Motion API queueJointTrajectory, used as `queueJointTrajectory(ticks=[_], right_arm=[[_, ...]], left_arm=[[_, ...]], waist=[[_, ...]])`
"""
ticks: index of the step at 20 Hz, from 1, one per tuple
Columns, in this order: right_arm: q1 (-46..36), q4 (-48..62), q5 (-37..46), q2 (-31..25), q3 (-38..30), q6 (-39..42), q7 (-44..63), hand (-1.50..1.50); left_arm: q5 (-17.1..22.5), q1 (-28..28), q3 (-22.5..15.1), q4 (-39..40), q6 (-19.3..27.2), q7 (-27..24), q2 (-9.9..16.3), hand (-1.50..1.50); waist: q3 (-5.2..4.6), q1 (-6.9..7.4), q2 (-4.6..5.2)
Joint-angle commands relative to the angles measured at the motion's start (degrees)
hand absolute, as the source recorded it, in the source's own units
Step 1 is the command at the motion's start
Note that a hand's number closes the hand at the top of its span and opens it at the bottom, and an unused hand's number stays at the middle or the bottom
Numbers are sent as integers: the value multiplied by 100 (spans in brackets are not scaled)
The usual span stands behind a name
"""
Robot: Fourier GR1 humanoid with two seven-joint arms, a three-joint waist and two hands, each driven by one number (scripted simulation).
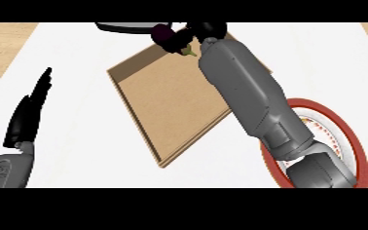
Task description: Pick the eggplant from the plate and place it in the cardboard box
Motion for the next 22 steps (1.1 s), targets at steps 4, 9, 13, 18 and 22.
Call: queueJointTrajectory(ticks=[4, 9, 13, 18, 22], right_arm=[[-358, 990, -915, 4, -31, -296, -449, -150], [-329, 992, -1254, 4, 154, -1022, -1179, -150], [-144, 957, -1380, 4, -436, -1650, -2023, -150], [-73, 577, -1945, -33, -1045, -1691, -2500, -150], [280, 430, -2307, -475, -1423, -1215, -3099, -150]], left_arm=[[-66, 108, -86, -277, 35, 101, -129, 0], [-190, -259, -153, -53, 108, 215, -226, 0], [-74, 63, 3, -158, -24, 67, -71, 0], [-8, 154, 144, -230, -40, 248, -26, 0], [-27, 535, 213, -505, -95, 114, 86, 0]], waist=[[3, 96, 7], [2, 141, 37], [6, -24, 11], [11, -239, -70], [13, -261, -87]])
